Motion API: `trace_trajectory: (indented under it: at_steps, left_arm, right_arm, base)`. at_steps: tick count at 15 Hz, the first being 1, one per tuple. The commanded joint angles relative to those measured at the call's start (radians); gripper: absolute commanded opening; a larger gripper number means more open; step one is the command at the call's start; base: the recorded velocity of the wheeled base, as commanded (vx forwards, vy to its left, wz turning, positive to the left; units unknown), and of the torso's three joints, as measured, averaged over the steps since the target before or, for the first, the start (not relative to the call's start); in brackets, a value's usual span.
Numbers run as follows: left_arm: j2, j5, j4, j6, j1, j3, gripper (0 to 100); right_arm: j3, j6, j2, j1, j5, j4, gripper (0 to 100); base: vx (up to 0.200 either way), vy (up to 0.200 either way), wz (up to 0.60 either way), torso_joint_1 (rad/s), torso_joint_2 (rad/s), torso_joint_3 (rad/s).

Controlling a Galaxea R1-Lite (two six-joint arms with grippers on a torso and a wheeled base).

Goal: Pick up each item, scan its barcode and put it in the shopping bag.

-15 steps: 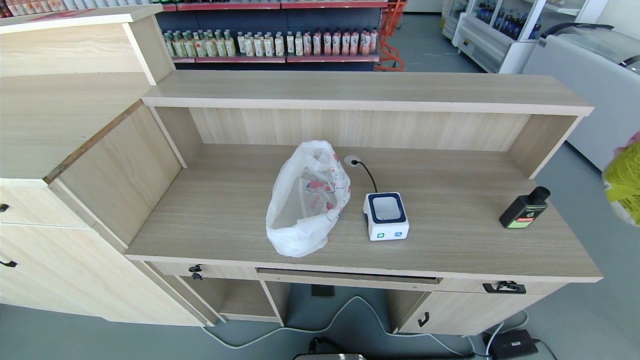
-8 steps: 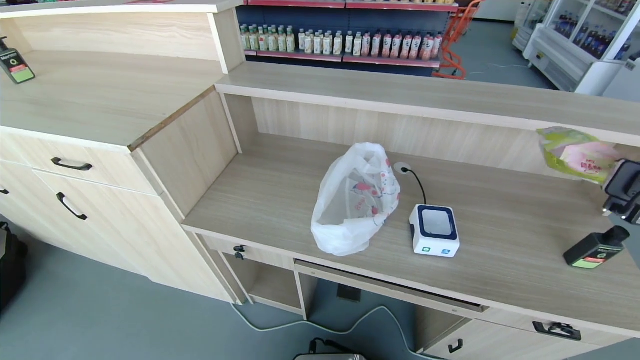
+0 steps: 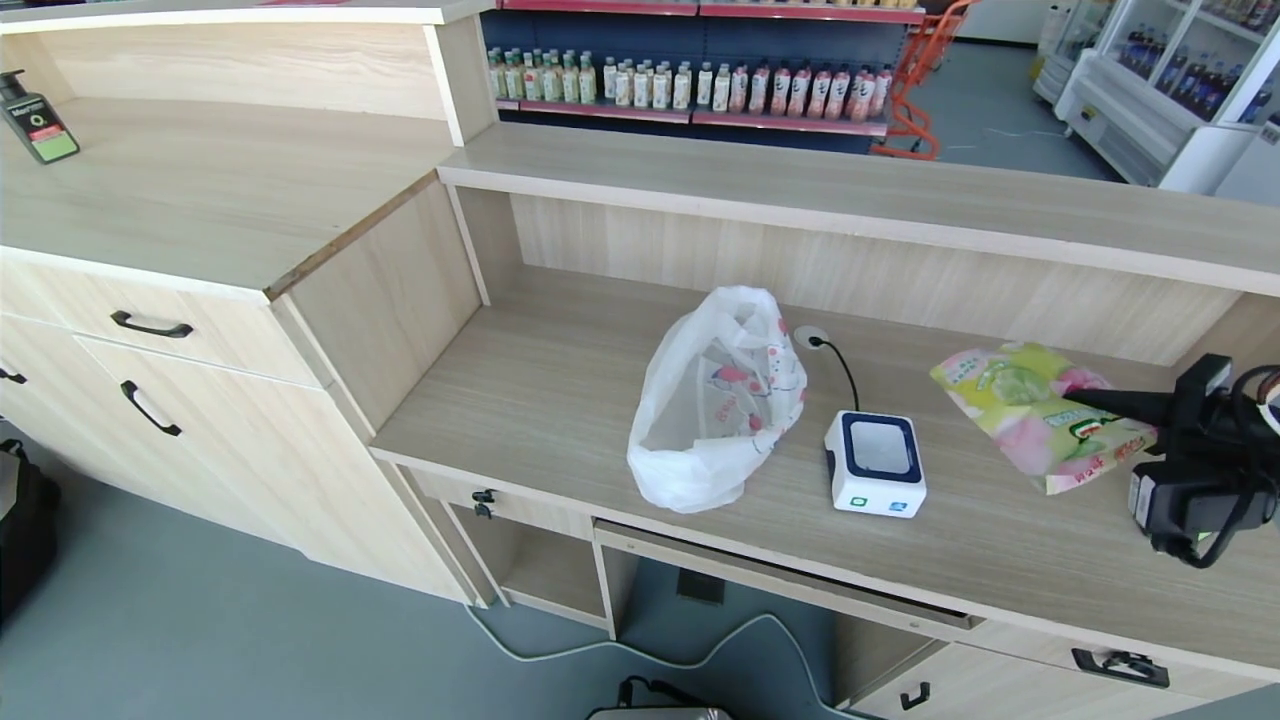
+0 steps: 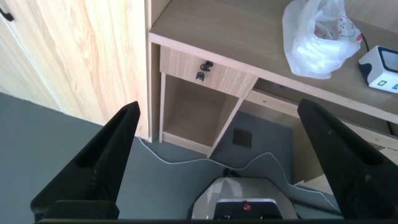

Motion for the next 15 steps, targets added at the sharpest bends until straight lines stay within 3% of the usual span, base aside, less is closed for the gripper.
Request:
trace_trajectory:
  at_steps: [1, 7, 15]
  left_arm:
    - [0.0, 0.0, 0.0, 0.0, 0.0, 0.0, 100]
    - [0.0, 0.0, 0.0, 0.0, 0.0, 0.0, 100]
    - [0.0, 0.0, 0.0, 0.0, 0.0, 0.0, 100]
  right_arm:
    - [-0.027, -0.036, 0.105, -0.033, 0.007, 0.0, 0]
    - [-0.007, -0.115, 0.159, -0.038, 0.042, -0.103, 0]
    - [-0.006, -0.18, 0.216, 0.016, 0.039, -0.106, 0]
  base:
    - [0.0, 0.0, 0.0, 0.0, 0.0, 0.0]
    - [0.0, 0.0, 0.0, 0.0, 0.0, 0.0]
    - [0.0, 0.0, 0.0, 0.0, 0.0, 0.0]
